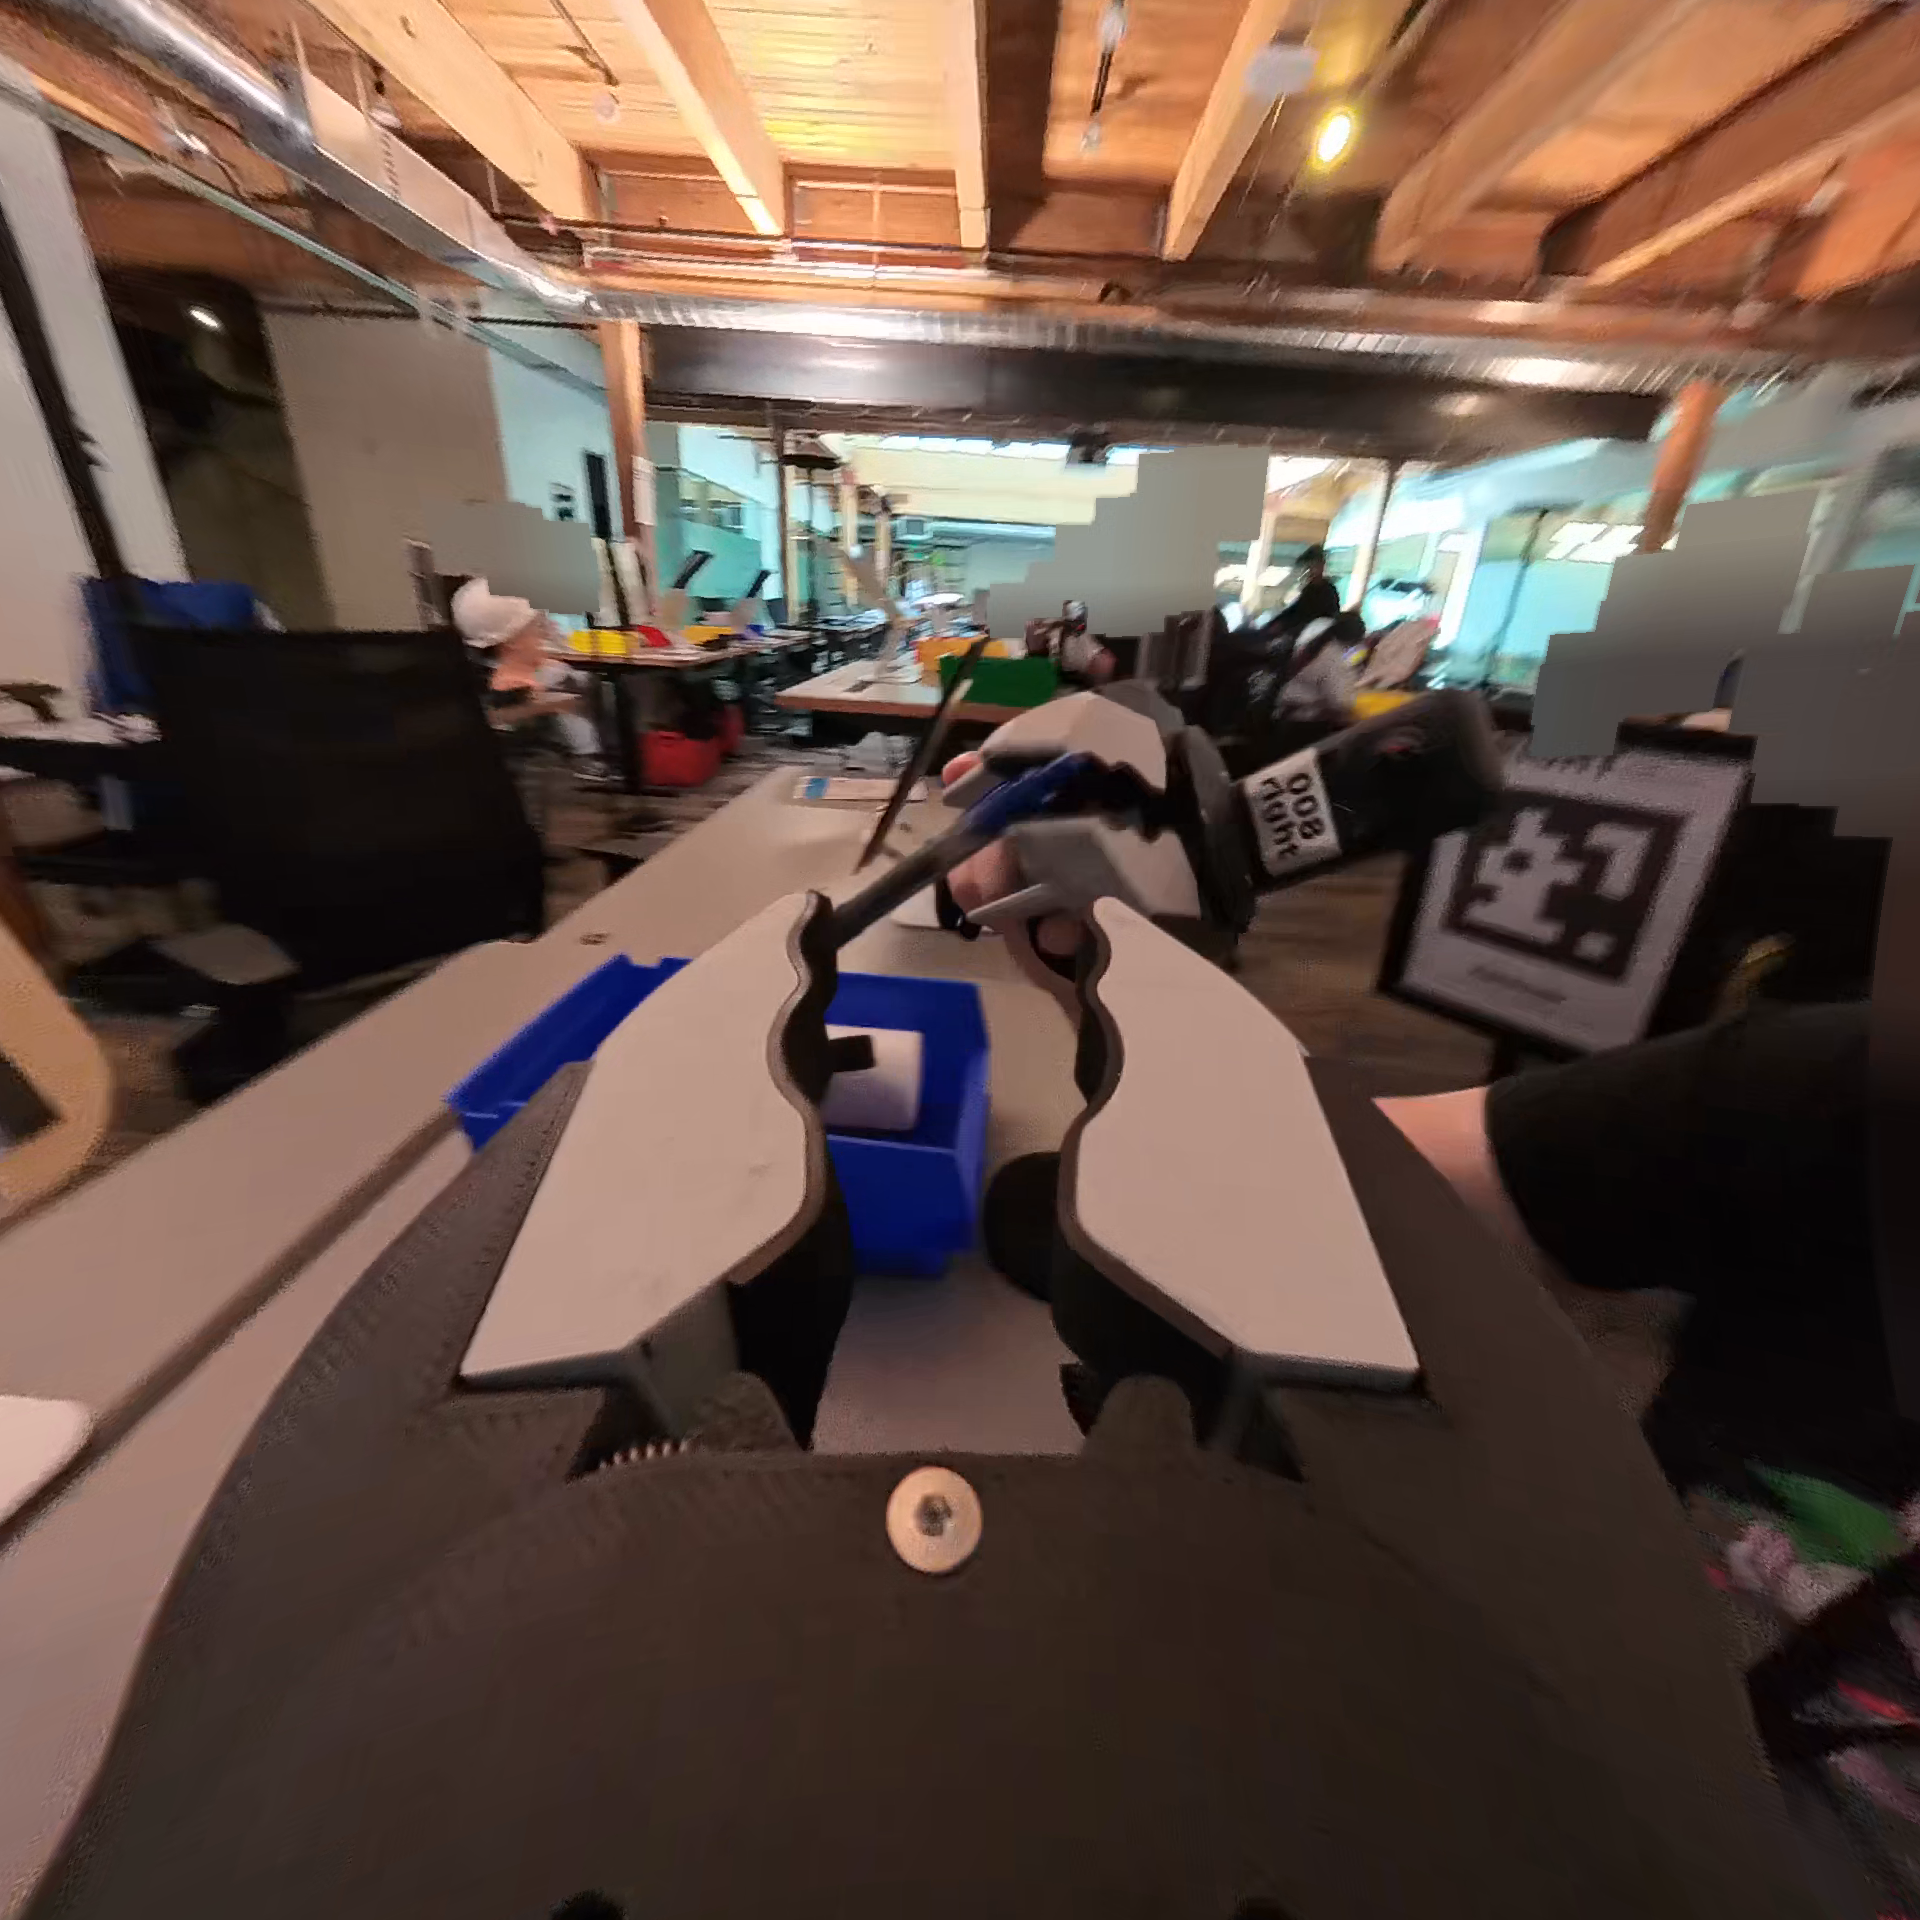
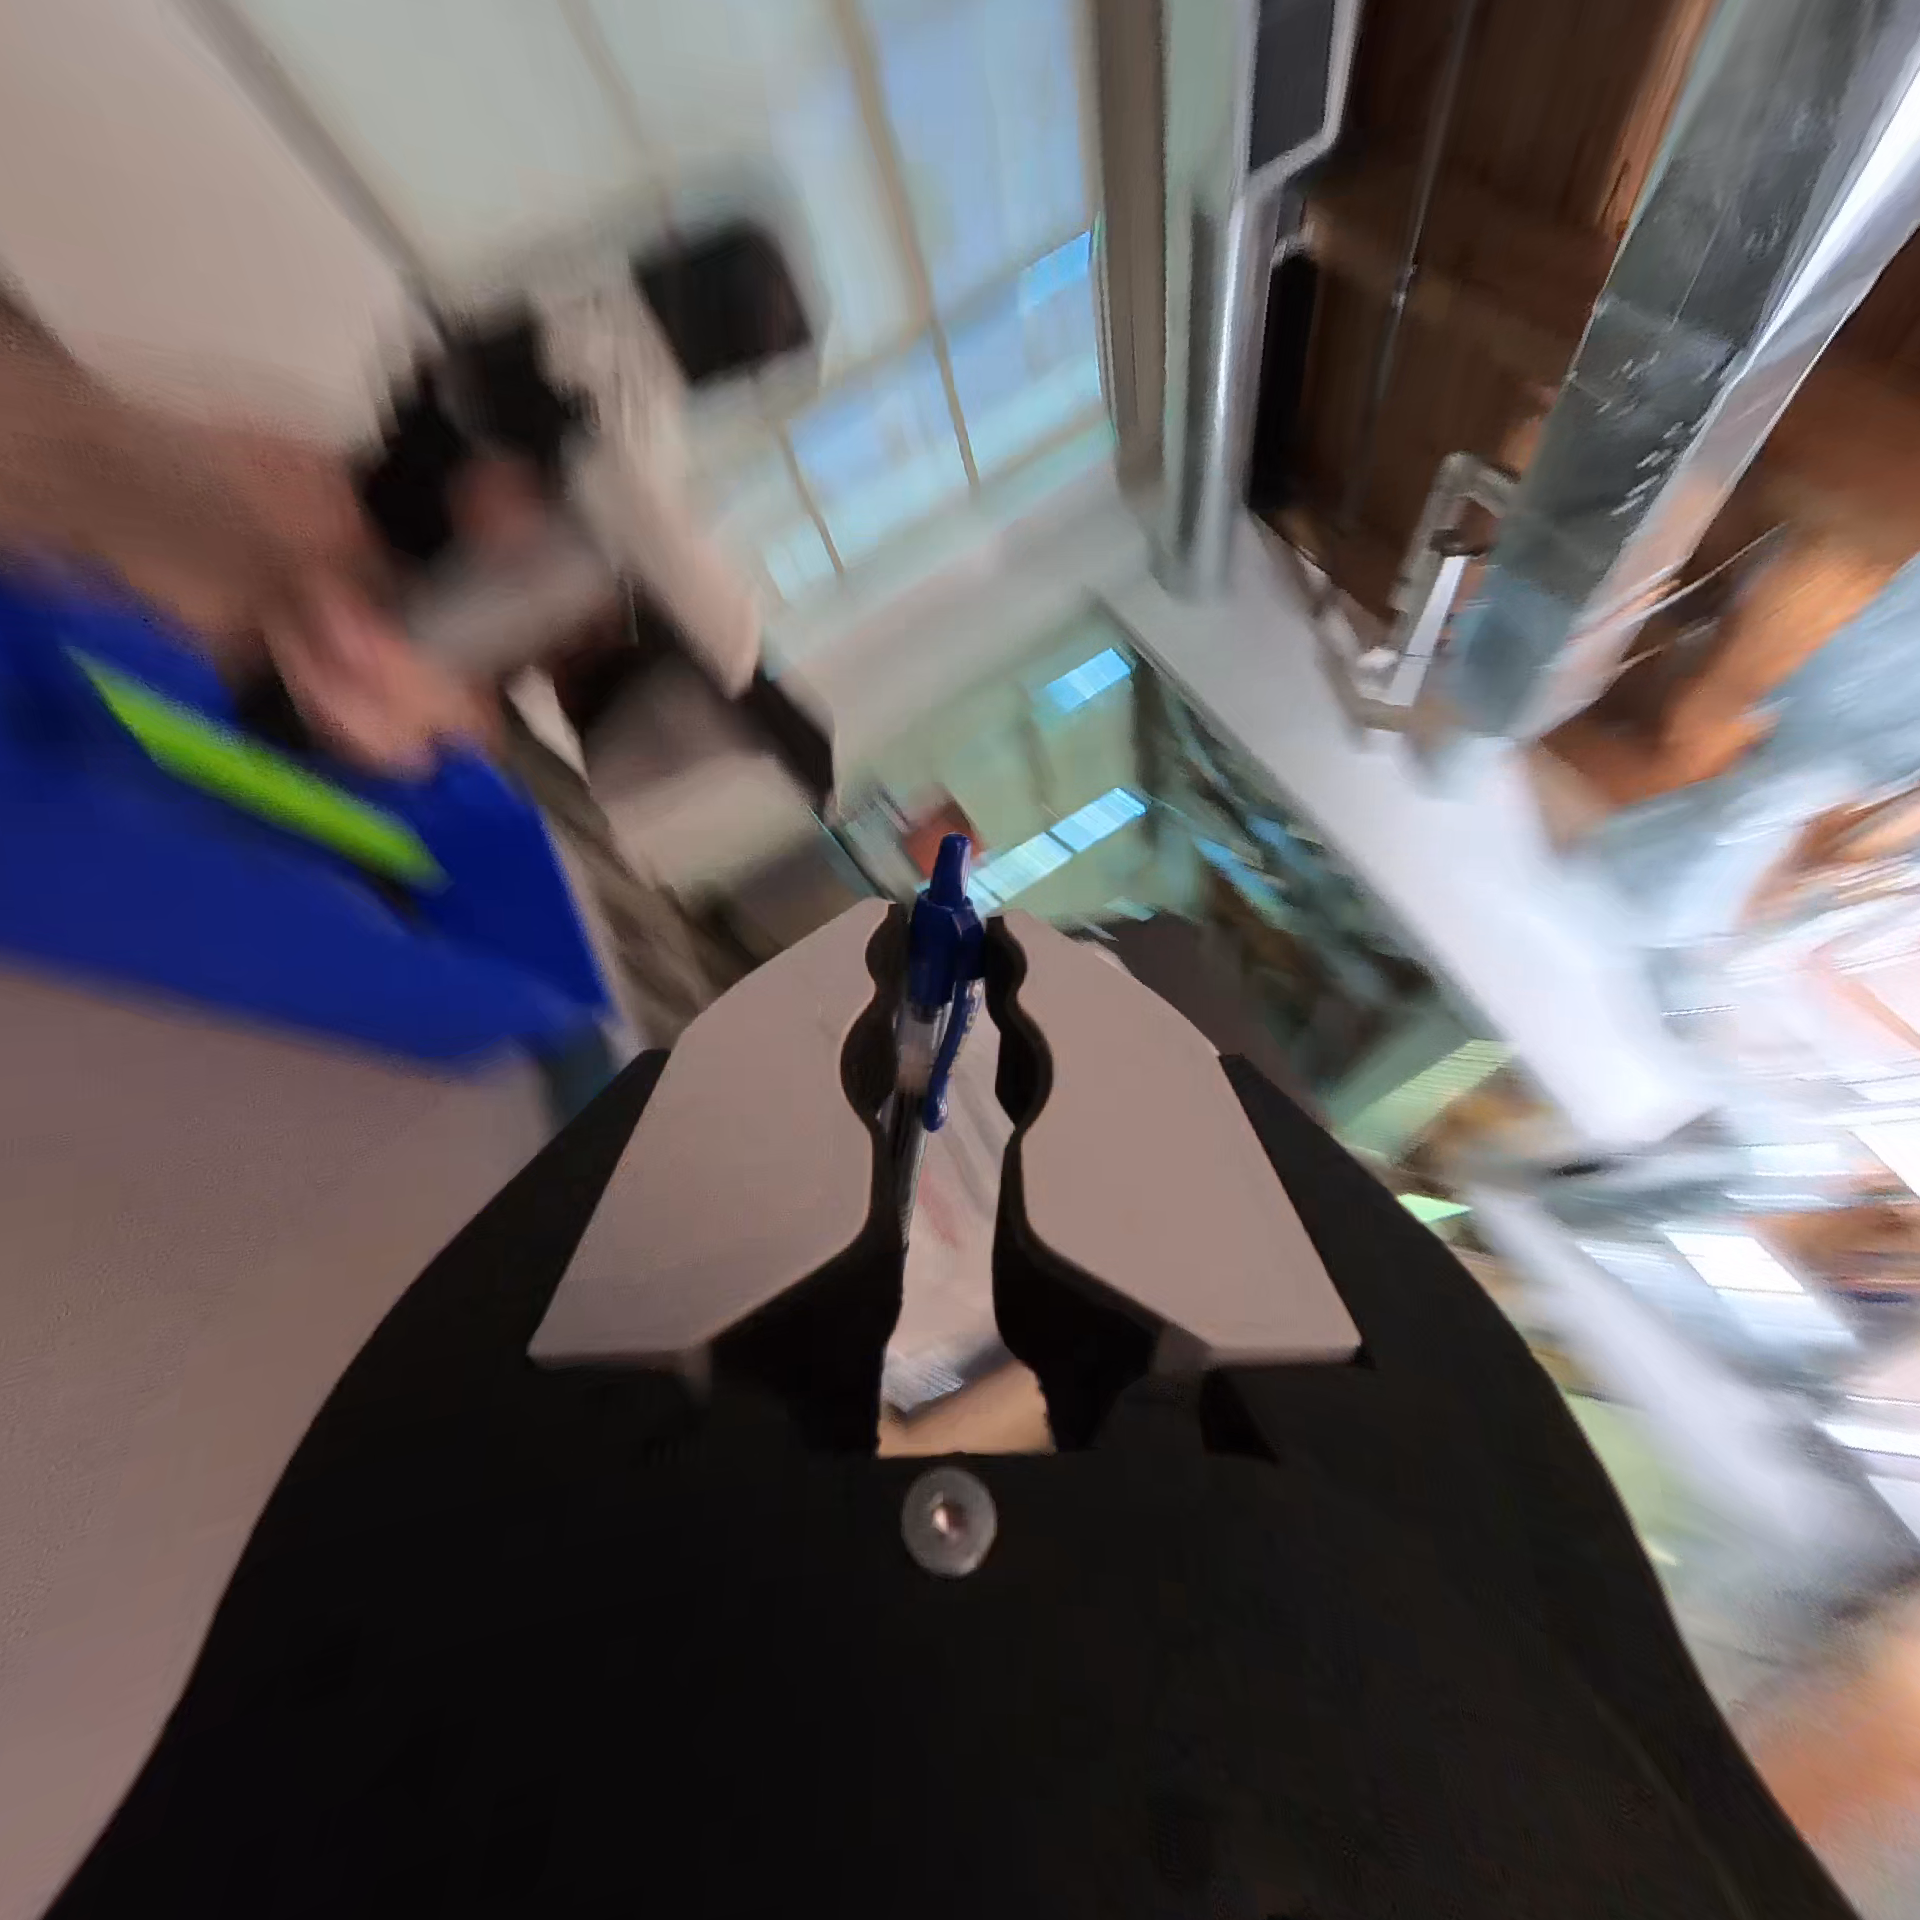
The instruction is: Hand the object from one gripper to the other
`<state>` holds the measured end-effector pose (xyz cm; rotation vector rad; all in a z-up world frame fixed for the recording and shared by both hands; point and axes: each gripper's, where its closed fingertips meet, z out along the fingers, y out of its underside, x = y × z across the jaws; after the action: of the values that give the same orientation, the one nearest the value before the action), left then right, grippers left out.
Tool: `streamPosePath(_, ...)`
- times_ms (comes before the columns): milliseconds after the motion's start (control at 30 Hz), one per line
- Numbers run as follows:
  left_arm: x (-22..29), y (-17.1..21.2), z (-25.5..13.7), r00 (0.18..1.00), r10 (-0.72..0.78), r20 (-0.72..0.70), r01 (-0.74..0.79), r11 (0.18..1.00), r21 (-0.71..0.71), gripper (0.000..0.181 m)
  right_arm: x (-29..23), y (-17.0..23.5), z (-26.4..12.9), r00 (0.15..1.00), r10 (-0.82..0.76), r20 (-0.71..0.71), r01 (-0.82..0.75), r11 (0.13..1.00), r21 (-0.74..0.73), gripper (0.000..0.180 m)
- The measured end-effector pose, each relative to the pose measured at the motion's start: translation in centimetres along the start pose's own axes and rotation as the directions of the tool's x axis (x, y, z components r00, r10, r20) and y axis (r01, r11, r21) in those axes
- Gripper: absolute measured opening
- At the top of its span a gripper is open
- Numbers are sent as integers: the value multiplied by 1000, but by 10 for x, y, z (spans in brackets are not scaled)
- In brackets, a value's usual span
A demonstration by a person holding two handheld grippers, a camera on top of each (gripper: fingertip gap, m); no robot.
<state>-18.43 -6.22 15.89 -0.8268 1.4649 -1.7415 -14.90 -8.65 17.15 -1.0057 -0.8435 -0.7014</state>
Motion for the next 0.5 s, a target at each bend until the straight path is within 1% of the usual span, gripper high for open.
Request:
streamPosePath(67,6,0,5,988,119,94,-115,992,-51,42,-7,9,5,981,-192,-19,189,978,-92,15)
streamPosePath(133,9,5,11,953,237,188,-217,969,-119,36,-15,12,10,955,-297,-19,292,947,-135,15)
streamPosePath(233,5,13,16,874,370,315,-306,922,-236,27,-25,14,15,929,-370,-13,364,919,-152,15)
streamPosePath(300,3,21,19,843,421,335,-326,895,-306,21,-28,14,17,916,-402,-6,396,904,-160,15)
streamPosePath(367,2,28,22,822,456,340,-340,873,-349,28,-33,13,18,911,-412,6,408,899,-157,15)
streamPosePath(500,-3,31,24,782,508,362,-375,847,-377,21,-38,13,20,894,-447,26,445,881,-162,15)
